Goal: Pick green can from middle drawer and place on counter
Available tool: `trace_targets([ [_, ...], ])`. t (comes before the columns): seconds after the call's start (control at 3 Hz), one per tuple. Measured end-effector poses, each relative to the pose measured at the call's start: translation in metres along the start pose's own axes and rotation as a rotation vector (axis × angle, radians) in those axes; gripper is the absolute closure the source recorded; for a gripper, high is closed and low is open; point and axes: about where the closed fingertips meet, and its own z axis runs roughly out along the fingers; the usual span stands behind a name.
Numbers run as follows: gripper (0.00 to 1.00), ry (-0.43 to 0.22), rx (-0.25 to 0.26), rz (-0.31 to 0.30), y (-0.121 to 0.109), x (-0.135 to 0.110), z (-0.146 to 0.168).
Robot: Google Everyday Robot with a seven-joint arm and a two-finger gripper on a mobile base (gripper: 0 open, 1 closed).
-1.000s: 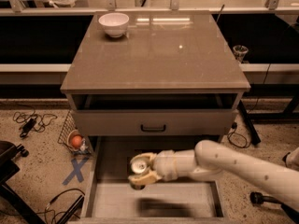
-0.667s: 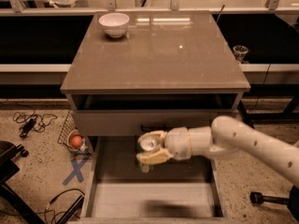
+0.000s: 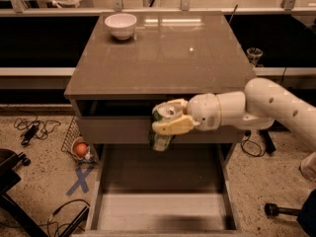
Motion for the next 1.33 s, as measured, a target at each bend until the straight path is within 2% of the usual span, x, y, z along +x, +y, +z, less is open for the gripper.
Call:
trace_targets([
  [0.33,1.0,-0.035,0.042,0.025,-0.018,-0.053,-0.015],
  [0.67,1.0,-0.041,0.112,0.013,-0.041,-0.094,-0.014],
  [1.0,1.0,-0.011,0.255,-0.021,-0.074,-0.137,-0.017],
  [1.33,1.0,0.043,0.381,-0.075,-0.095,-0.163,-0.019],
])
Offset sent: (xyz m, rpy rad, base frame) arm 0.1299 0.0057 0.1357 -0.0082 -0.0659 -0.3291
